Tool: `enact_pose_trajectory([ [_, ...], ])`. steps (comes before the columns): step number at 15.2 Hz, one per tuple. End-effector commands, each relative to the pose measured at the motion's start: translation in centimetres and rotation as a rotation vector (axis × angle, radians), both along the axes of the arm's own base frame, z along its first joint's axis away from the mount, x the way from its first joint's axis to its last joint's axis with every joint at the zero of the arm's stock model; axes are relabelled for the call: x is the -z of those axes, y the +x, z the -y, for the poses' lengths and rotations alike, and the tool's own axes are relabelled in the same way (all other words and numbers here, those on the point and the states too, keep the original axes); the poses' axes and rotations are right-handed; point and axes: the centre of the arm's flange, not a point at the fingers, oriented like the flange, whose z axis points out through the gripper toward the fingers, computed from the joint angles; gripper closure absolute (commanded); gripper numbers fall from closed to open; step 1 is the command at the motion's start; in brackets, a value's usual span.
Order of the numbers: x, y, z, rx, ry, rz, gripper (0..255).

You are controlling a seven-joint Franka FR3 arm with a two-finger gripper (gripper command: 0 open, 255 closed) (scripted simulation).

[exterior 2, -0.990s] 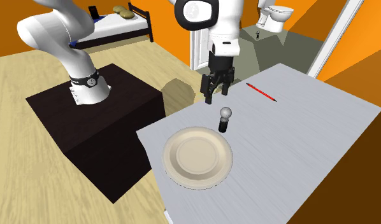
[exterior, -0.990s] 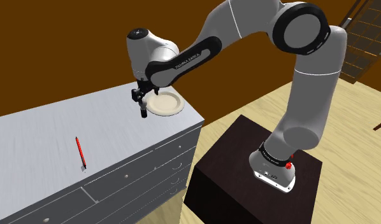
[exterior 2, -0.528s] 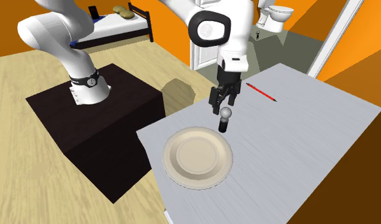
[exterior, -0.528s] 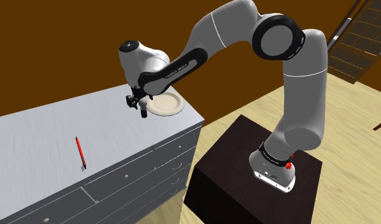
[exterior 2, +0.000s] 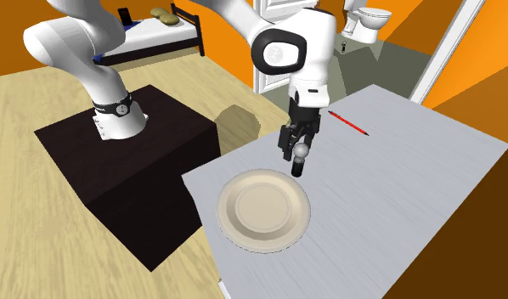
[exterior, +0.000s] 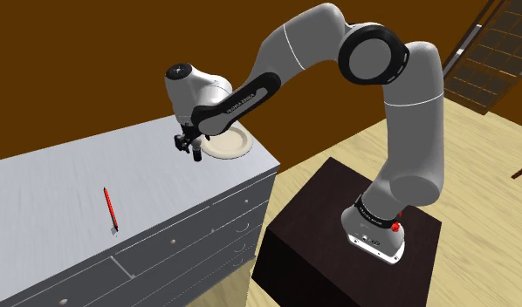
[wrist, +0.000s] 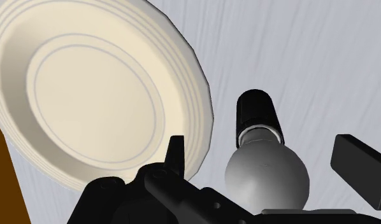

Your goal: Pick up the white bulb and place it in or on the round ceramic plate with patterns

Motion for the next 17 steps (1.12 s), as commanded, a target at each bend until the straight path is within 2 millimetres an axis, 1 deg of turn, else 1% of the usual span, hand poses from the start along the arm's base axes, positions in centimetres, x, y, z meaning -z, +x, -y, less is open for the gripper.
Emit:
enact_pose_trajectory([
  [1, 0.0, 0.0, 0.0, 0.000, 0.000, 0.000, 0],
  [3, 0.0, 0.0, 0.0, 0.000, 0.000, 0.000, 0],
  [4, 0.0, 0.0, 0.0, 0.000, 0.000, 0.000, 255],
  [13, 0.0, 0.0, 0.0, 0.000, 0.000, 0.000, 255],
  [17, -2.1, 0.0, 0.0, 0.000, 0.000, 0.000, 255],
])
